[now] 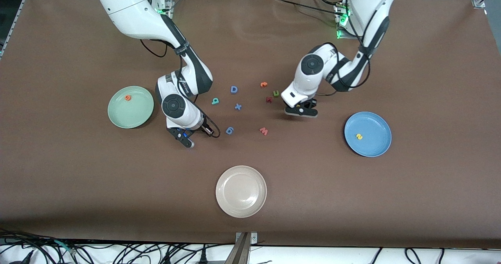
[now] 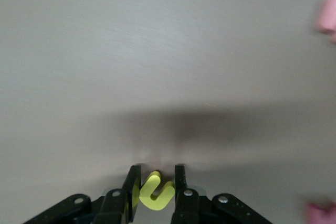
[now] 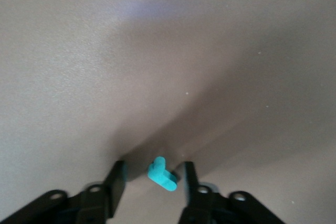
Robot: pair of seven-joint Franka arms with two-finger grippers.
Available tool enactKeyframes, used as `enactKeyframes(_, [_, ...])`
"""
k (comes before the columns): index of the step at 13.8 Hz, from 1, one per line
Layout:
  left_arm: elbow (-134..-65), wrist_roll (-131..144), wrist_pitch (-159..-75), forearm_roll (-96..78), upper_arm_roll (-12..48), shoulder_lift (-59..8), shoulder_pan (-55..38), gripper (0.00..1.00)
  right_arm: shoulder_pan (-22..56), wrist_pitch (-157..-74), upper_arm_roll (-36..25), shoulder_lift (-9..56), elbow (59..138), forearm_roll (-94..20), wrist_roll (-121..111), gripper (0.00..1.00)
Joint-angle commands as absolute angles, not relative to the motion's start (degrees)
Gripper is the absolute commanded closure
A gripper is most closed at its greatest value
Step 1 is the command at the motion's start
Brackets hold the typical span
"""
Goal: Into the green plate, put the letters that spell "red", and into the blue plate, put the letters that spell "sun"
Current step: 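Drop the yellow u on the blue plate while the right drops t on green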
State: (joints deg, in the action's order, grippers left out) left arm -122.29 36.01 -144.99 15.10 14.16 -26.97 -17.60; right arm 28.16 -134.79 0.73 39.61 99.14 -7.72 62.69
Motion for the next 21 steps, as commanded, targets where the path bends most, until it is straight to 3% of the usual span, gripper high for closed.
enactKeyframes(1, [-117.97, 27.64, -134.60, 16.09, 14.50, -25.49, -12.33, 0.88, 28.13, -133.42, 0.79, 40.25, 98.00, -8.61, 62.40, 0.84])
enactKeyframes(5, [-108.73, 12.60, -118.94, 13.80, 14.33, -25.84, -6.61, 0.87, 28.12, -133.33, 0.79, 40.25, 98.00, -8.61, 62.49, 0.96])
enactKeyframes(8, [-108.46, 1.79, -117.69, 13.89, 14.33, -26.28, -0.11, 0.87, 27.86, -131.07, 0.62, 39.47, 97.48, -8.61, 62.58, 0.97])
enactKeyframes(13, [-107.49, -3.86, -118.39, 15.03, 13.98, -30.32, 3.60, 0.83, 23.39, -116.39, -0.17, 33.06, 96.06, -8.44, 55.83, 0.98])
enactKeyframes(14, [-107.49, -4.39, -118.39, 15.03, 13.89, -30.41, 3.60, 0.49, 23.20, -113.32, -1.65, 32.09, 96.15, -8.44, 53.20, 0.98])
enactKeyframes(15, [-107.40, -5.26, -118.39, 15.03, 13.80, -30.32, 3.69, 0.00, 23.20, -110.77, -3.41, 30.86, 96.41, -8.44, 50.39, 0.98])
enactKeyframes(21, [-106.79, -2.39, -118.39, 10.40, 15.37, -29.18, 2.73, 0.00, 23.20, -108.19, -14.13, 22.86, 107.47, -8.44, 30.35, 0.99])
